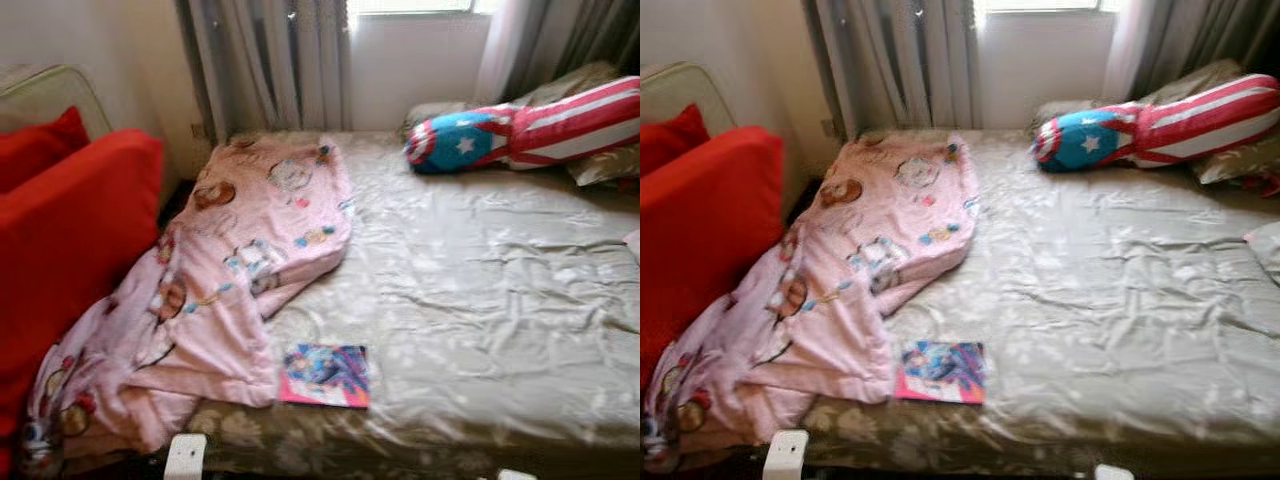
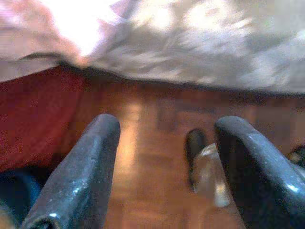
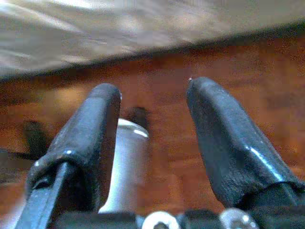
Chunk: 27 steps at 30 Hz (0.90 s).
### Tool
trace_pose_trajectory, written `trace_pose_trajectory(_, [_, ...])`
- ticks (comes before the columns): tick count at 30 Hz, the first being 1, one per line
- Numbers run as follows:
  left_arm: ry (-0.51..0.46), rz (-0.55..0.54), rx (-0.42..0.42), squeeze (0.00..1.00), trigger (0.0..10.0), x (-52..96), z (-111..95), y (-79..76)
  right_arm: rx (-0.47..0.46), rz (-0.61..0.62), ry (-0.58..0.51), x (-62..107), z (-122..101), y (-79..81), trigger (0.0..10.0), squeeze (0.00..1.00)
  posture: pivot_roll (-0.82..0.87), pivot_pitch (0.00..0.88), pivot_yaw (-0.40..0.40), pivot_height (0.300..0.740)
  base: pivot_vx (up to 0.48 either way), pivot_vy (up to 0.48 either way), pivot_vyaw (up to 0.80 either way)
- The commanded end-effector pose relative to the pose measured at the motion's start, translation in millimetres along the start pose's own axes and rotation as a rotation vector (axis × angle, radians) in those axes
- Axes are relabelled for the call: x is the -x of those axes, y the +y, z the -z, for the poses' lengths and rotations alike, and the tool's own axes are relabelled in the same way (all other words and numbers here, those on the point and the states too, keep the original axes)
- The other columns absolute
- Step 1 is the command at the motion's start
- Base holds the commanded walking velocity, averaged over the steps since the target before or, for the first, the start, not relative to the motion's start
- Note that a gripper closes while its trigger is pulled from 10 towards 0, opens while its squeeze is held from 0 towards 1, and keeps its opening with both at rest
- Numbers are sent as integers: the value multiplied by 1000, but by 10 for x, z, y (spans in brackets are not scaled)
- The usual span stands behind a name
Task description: Clean up the room
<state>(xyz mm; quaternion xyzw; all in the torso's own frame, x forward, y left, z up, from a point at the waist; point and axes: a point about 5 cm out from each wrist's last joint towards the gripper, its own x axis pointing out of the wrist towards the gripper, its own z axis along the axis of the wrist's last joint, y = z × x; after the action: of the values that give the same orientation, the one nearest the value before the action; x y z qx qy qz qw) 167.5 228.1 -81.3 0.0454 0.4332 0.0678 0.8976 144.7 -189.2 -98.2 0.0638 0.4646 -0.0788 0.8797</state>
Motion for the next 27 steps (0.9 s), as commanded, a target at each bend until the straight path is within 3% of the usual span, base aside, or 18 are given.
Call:
trace_pose_trajectory(1, [-18, 8, 6, 0, 10000, -12, -50, -44, 5, 24, 10, 8, 21, -52, 10000, 0, 15, 0, 6, 740, 0, 480, 0])
trace_pose_trajectory(4, [-21, 5, 11, 0, 10000, -17, -65, -48, 14, 19, 11, 0, 5, -25, 10000, 0, 22, 0, 1, 740, 0, 480, 0])
trace_pose_trajectory(11, [-52, 6, 24, 0, 10000, -24, -121, -68, 8, 24, 1, -1, -17, -49, 10000, 0, 26, 0, -6, 740, 0, 0, 0])
trace_pose_trajectory(18, [-58, 16, 23, 0, 10000, -30, -145, -86, 4, 52, 3, 51, 31, -319, 10000, 0, 26, 0, -4, 740, 0, 0, 0])
trace_pose_trajectory(27, [-65, 24, -1, 0, 10000, -31, -157, -119, 3, 58, 20, 77, 64, -422, 10000, 0, 27, 0, -5, 740, 0, -217, 0])
